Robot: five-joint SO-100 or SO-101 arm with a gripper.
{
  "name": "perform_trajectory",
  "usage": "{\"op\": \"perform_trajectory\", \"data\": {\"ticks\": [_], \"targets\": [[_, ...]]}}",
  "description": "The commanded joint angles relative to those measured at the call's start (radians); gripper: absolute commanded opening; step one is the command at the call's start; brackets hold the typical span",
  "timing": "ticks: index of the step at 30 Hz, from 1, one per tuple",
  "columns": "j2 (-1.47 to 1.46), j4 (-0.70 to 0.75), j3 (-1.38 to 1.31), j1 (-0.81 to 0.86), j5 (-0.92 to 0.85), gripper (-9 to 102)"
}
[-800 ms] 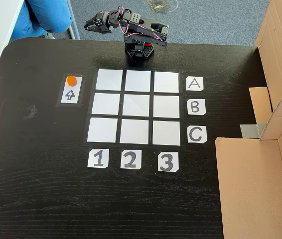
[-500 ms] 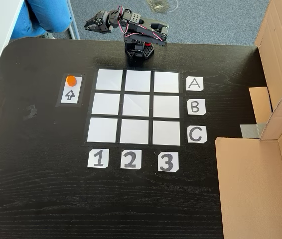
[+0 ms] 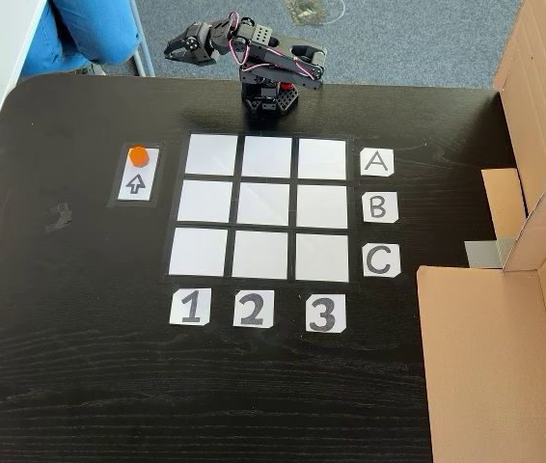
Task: Pick up the round, orange token and place it in the grid on square B1.
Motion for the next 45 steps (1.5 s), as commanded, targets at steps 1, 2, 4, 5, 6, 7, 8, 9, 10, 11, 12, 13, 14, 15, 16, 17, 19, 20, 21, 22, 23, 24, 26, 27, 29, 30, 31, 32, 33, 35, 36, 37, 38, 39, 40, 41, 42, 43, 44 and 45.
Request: {"op": "perform_trajectory", "data": {"ticks": [1, 2, 4, 5, 6, 7, 8, 9, 10, 11, 12, 13, 14, 15, 16, 17, 19, 20, 21, 22, 23, 24, 26, 27, 29, 30, 31, 32, 33, 35, 36, 37, 38, 39, 40, 41, 42, 43, 44, 45], "targets": [[-0.077, 0.023, -0.104, -0.014, 0.008, 0], [-0.104, 0.031, -0.127, -0.017, 0.008, 0], [-0.143, 0.034, -0.153, -0.020, 0.009, 0], [-0.156, 0.034, -0.161, -0.021, 0.009, 0], [-0.166, 0.034, -0.164, -0.021, 0.011, 0], [-0.170, 0.034, -0.164, -0.021, 0.011, 0], [-0.173, 0.034, -0.166, -0.021, 0.011, 0], [-0.183, 0.034, -0.173, -0.021, 0.011, 0], [-0.198, 0.034, -0.189, -0.021, 0.011, 0], [-0.222, 0.035, -0.215, -0.023, 0.011, 0], [-0.253, 0.038, -0.247, -0.026, 0.011, 0], [-0.293, 0.043, -0.284, -0.029, 0.011, 1], [-0.334, 0.057, -0.327, -0.034, 0.011, 3], [-0.380, 0.075, -0.371, -0.041, 0.009, 3], [-0.423, 0.092, -0.414, -0.049, 0.008, 4], [-0.466, 0.104, -0.453, -0.052, 0.008, 6], [-0.545, 0.133, -0.522, -0.063, 0.009, 7], [-0.583, 0.150, -0.557, -0.067, 0.009, 7], [-0.617, 0.172, -0.589, -0.074, 0.009, 7], [-0.649, 0.193, -0.623, -0.083, 0.009, 8], [-0.680, 0.218, -0.657, -0.091, 0.009, 8], [-0.710, 0.245, -0.693, -0.101, 0.008, 8], [-0.772, 0.299, -0.762, -0.123, 0.006, 9], [-0.802, 0.321, -0.795, -0.132, 0.003, 10], [-0.857, 0.367, -0.853, -0.156, -0.055, 11], [-0.885, 0.380, -0.879, -0.169, -0.058, 12], [-0.908, 0.399, -0.902, -0.181, -0.060, 15], [-0.931, 0.426, -0.925, -0.195, -0.089, 19], [-0.953, 0.453, -0.945, -0.210, -0.123, 24], [-0.988, 0.479, -0.976, -0.242, -0.124, 35], [-1.005, 0.482, -0.988, -0.258, -0.124, 39], [-1.022, 0.482, -1.000, -0.272, -0.124, 42], [-1.037, 0.482, -1.012, -0.287, -0.124, 45], [-1.052, 0.482, -1.022, -0.302, -0.124, 47], [-1.068, 0.482, -1.031, -0.318, -0.129, 49], [-1.083, 0.482, -1.040, -0.330, -0.129, 51], [-1.100, 0.482, -1.049, -0.344, -0.129, 52], [-1.120, 0.482, -1.062, -0.356, -0.129, 54], [-1.141, 0.482, -1.072, -0.368, -0.129, 56], [-1.161, 0.482, -1.085, -0.379, -0.132, 59]]}}
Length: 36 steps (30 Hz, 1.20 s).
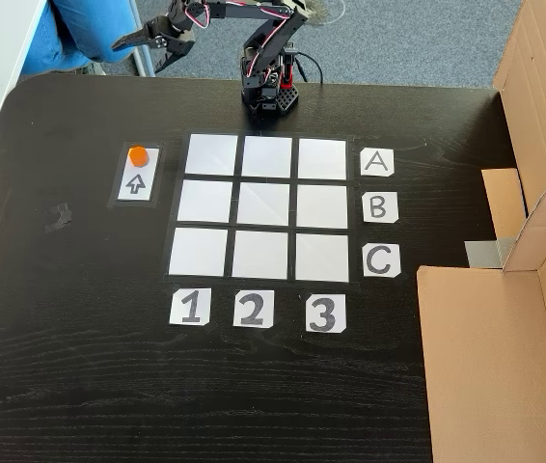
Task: Pick up the round, orange token and place it in the grid on square B1.
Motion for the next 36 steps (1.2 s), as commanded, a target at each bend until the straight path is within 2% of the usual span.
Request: {"op": "perform_trajectory", "data": {"ticks": [1, 5, 14, 20, 27, 36], "targets": [[-0.060, 0.003, -0.075, -0.034, -0.011, 63], [-0.147, 0.003, -0.153, -0.061, -0.012, 77], [-0.321, 0.038, -0.359, -0.137, -0.002, 95], [-0.437, 0.101, -0.417, -0.199, 0.011, 96], [-0.563, 0.121, -0.446, -0.230, 0.092, 95], [-0.701, 0.124, -0.508, -0.285, 0.107, 96]]}}
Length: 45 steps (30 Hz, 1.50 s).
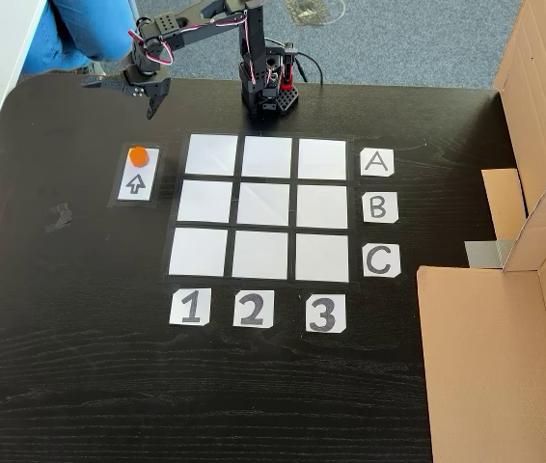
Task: Pick up the round, orange token and place it in the grid on square B1.
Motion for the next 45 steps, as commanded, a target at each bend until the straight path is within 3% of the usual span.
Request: {"op": "perform_trajectory", "data": {"ticks": [1, 35, 38, 39, 40, 42, 43, 45], "targets": [[-0.035, 0.009, -0.054, -0.026, 0.009, 96], [-0.428, -0.072, -0.285, -0.107, 0.049, 95], [-0.440, -0.083, -0.295, -0.107, 0.049, 81], [-0.445, -0.087, -0.296, -0.107, 0.046, 67], [-0.446, -0.094, -0.302, -0.107, 0.034, 44], [-0.451, -0.104, -0.305, -0.109, 0.012, 11], [-0.454, -0.107, -0.305, -0.109, 0.009, 0], [-0.456, -0.107, -0.305, -0.106, 0.012, 0]]}}
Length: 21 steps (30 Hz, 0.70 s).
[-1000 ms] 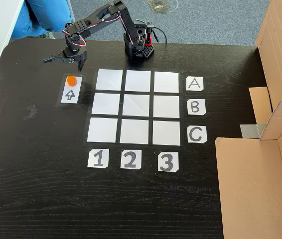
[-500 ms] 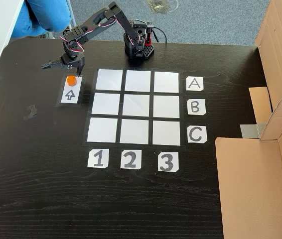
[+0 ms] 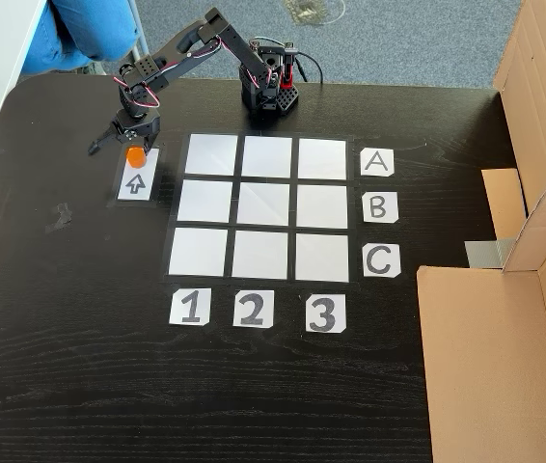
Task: Pick up the round, orange token and place it in the grid on square B1.
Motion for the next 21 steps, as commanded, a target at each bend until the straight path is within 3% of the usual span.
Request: {"op": "perform_trajectory", "data": {"ticks": [1, 21], "targets": [[0.009, -0.008, -0.034, -0.006, -0.011, 0], [0.163, 0.009, -0.018, 0.086, -0.155, 0]]}}
